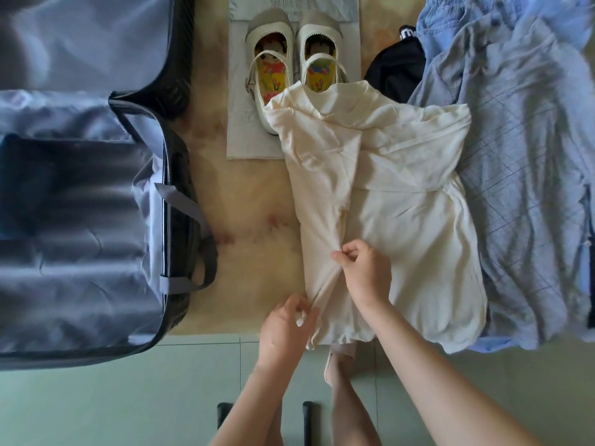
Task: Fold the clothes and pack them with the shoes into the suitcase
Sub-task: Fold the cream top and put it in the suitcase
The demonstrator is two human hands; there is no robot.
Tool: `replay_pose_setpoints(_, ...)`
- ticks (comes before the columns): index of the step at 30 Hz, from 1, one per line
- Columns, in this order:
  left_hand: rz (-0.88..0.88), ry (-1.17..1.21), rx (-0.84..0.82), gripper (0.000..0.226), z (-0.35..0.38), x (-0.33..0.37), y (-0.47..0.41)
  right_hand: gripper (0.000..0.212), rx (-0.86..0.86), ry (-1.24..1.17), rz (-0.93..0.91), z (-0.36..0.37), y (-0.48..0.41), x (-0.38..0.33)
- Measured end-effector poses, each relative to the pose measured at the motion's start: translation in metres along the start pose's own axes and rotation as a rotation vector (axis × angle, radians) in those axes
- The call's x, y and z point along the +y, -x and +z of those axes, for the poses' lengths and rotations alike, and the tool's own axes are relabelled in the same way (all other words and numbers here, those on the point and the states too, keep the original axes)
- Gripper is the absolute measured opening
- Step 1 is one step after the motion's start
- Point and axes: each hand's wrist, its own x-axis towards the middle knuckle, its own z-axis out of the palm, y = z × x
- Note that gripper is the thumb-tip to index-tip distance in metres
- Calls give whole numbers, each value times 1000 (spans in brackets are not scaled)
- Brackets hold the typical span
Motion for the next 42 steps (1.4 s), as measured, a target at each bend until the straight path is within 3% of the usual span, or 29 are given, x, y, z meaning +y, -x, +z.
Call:
replay_pose_setpoints(6, 36, -31, 149, 22, 22, 0, 23, 20, -42, -6, -33, -10, -9, 0)
replay_pose_setpoints(12, 58, 23, 304, 12, 53, 8, 52, 19, -36, 63, -141, -17, -10, 15)
replay_pose_setpoints(14, 99, 76, 270, 13, 69, 15, 61, 17, -19, 97, -188, -20, -10, 22)
replay_pose_setpoints(18, 129, 77, 46, 24, 105, 24, 71, 10, 38, 197, -332, -31, -7, 33)
replay_pose_setpoints(20, 141, 40, 35, 32, 114, 26, 74, 18, 73, 240, -429, -36, -4, 40)
replay_pose_setpoints(23, -11, 147, 213, 12, 107, 25, 71, 30, 79, 309, -475, -38, 5, 51)
replay_pose_setpoints(26, -147, 244, 407, 17, 88, 11, 63, 31, 94, 330, -482, -37, 23, 67)
replay_pose_setpoints(28, -201, 286, 442, 22, 77, 2, 58, 37, 98, 350, -481, -33, 37, 77)
replay_pose_setpoints(34, -195, 416, 315, 30, 58, 9, 43, 52, 74, 302, -403, -15, 57, 87)
replay_pose_setpoints(40, -271, 559, 226, 12, 53, 21, 32, 41, 178, 306, -439, -17, 69, 84)
replay_pose_setpoints(42, -272, 535, 206, 21, 54, 16, 29, 40, 200, 297, -409, -20, 71, 89)
